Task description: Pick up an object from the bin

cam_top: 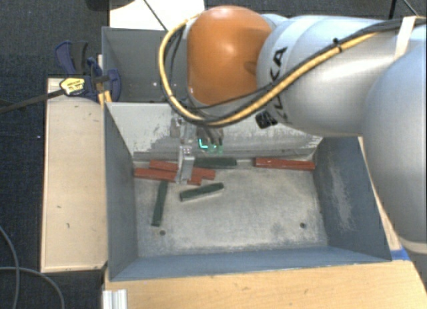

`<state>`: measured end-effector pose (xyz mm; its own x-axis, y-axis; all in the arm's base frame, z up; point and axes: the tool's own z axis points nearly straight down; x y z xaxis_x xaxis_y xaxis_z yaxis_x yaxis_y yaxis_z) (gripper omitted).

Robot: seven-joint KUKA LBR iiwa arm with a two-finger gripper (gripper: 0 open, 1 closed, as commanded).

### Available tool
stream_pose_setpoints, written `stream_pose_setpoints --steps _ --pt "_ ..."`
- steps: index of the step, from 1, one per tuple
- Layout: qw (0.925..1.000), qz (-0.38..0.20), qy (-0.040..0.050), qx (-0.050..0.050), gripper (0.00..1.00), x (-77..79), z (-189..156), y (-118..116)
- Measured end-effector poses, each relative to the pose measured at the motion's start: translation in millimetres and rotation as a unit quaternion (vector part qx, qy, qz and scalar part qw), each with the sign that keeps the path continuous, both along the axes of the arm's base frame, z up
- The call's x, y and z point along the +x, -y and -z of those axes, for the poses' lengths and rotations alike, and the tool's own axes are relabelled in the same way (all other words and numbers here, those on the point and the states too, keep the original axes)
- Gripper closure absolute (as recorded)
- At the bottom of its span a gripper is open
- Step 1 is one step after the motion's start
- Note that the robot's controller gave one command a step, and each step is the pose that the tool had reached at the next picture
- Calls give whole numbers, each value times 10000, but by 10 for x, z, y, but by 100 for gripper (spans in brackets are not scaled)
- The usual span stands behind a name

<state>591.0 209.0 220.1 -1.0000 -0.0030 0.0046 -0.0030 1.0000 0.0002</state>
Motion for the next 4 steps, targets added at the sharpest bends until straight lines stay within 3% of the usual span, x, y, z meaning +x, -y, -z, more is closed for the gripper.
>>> stream_pose_setpoints --steps 1,2,3,4 --pt "10000 7 15 4 0 5 -22 4" --pt "9998 -195 57 10 0 -5 185 4" --pt "9998 -172 55 14 0 -84 812 229" --pt "9980 -626 23 1 0 -343 1130 296"
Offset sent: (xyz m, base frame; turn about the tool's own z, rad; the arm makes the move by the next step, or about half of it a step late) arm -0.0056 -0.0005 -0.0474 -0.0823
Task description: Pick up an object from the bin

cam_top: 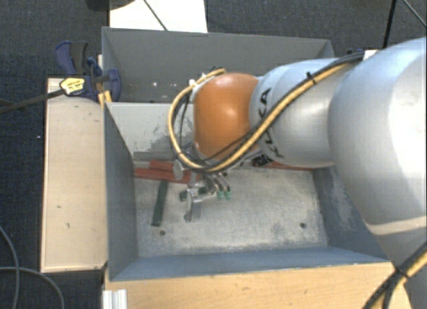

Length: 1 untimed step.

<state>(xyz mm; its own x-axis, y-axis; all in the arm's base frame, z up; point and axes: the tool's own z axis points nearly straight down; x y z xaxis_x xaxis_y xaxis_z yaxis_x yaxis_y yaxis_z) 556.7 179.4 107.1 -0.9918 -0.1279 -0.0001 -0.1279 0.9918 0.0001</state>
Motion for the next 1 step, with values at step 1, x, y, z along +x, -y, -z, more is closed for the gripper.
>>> stream_pose_setpoints --steps 1 --pt "9994 -338 7 4 0 97 18 42"
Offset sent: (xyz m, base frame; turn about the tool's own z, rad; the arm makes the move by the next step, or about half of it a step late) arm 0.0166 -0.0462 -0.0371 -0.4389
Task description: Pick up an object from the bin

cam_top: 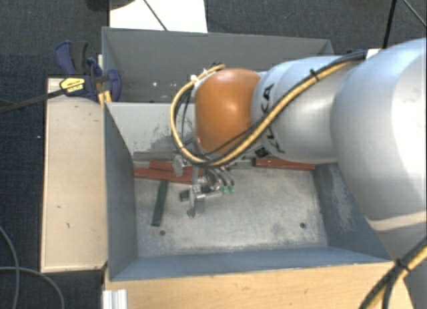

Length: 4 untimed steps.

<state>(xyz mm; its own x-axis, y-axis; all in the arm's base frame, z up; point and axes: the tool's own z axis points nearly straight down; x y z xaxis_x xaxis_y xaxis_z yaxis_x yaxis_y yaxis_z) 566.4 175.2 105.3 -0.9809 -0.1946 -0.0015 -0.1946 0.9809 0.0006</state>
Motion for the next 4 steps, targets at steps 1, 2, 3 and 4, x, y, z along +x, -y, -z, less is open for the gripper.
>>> stream_pose_setpoints --steps 1,2,3,4 --pt "9866 -1630 16 2 0 63 208 260" --pt "9652 -2616 11 3 100 224 345 421" --pt "9654 -2607 7 4 100 223 345 421" --pt "9662 -2579 -11 1 0 131 -562 427"
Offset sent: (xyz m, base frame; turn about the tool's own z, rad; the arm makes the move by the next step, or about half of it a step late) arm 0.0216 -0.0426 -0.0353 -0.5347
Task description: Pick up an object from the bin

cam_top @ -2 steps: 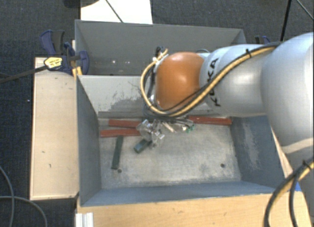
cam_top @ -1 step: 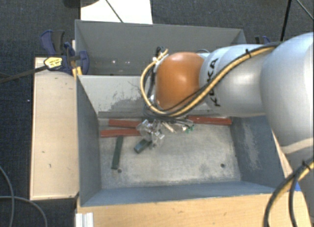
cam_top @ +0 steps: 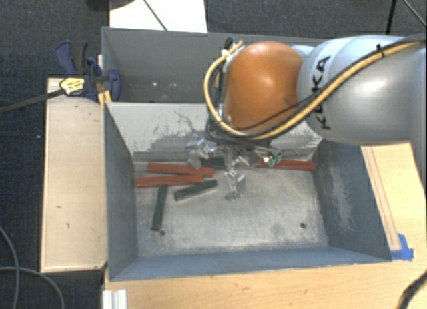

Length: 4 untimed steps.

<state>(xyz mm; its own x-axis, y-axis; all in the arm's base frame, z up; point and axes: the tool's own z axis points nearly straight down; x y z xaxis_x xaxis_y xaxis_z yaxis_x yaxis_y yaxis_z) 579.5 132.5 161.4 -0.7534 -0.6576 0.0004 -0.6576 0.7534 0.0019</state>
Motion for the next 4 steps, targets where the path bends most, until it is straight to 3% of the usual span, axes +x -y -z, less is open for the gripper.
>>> stream_pose_setpoints --steps 1,2,3,4 --pt "10000 15 7 1 0 -54 -675 4" --pt "9995 -302 76 13 0 19 -348 -82" --pt "9994 -347 41 8 0 2 346 -289" --pt "9983 -585 25 9 0 25 877 -331"
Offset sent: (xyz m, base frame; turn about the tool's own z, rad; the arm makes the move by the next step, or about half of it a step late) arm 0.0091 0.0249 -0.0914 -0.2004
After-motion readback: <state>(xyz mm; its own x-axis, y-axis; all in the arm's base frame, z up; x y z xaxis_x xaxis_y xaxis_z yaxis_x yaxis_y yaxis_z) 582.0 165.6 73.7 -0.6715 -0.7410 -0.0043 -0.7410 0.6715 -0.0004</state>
